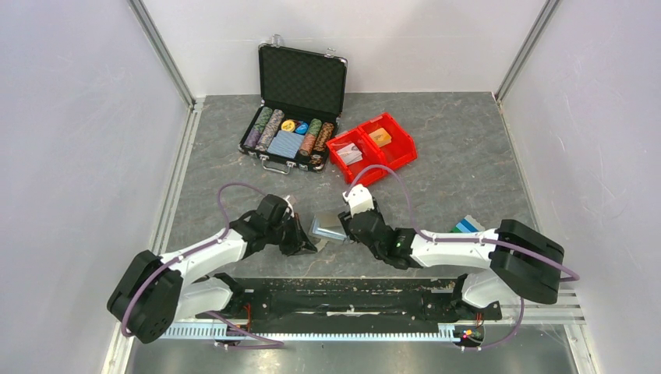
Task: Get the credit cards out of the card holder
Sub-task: Open the card holder at the center of the board.
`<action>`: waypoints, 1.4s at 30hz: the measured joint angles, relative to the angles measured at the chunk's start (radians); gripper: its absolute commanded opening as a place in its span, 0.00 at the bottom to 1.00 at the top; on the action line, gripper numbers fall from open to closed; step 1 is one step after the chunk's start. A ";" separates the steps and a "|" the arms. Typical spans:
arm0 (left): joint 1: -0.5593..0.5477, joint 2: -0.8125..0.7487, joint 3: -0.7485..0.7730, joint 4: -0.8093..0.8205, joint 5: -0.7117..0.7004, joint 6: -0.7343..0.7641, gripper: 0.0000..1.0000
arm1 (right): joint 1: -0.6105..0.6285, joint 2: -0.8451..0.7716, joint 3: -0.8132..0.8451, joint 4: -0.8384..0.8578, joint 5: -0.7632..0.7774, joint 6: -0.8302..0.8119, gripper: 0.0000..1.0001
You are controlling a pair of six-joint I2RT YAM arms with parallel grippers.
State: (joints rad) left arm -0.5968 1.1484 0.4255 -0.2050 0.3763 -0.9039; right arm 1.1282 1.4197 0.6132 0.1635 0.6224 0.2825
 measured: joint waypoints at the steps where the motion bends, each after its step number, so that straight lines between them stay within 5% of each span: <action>1: 0.000 -0.006 -0.007 0.002 0.000 -0.002 0.02 | -0.015 -0.001 -0.002 0.009 -0.010 -0.004 0.60; 14: 0.000 -0.024 -0.050 -0.001 0.019 -0.023 0.02 | -0.137 -0.003 -0.027 0.068 -0.142 -0.060 0.61; 19: 0.000 -0.030 -0.050 -0.001 0.019 -0.023 0.02 | -0.141 -0.065 -0.110 0.174 -0.317 -0.132 0.89; 24: 0.000 -0.040 -0.050 -0.001 0.020 -0.023 0.02 | -0.141 -0.172 -0.248 0.279 -0.473 -0.238 0.98; 31: 0.000 -0.041 -0.050 -0.001 0.022 -0.024 0.02 | -0.080 -0.154 -0.269 0.366 -0.526 -0.393 0.98; 42: 0.000 -0.046 -0.050 -0.001 0.024 -0.024 0.02 | 0.055 0.019 -0.180 0.379 -0.375 -0.576 0.94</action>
State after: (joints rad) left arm -0.5972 1.1027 0.3759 -0.2062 0.4000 -0.9279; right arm 1.1831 1.4391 0.4328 0.5423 0.2470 -0.2932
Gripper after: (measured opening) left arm 0.042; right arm 0.966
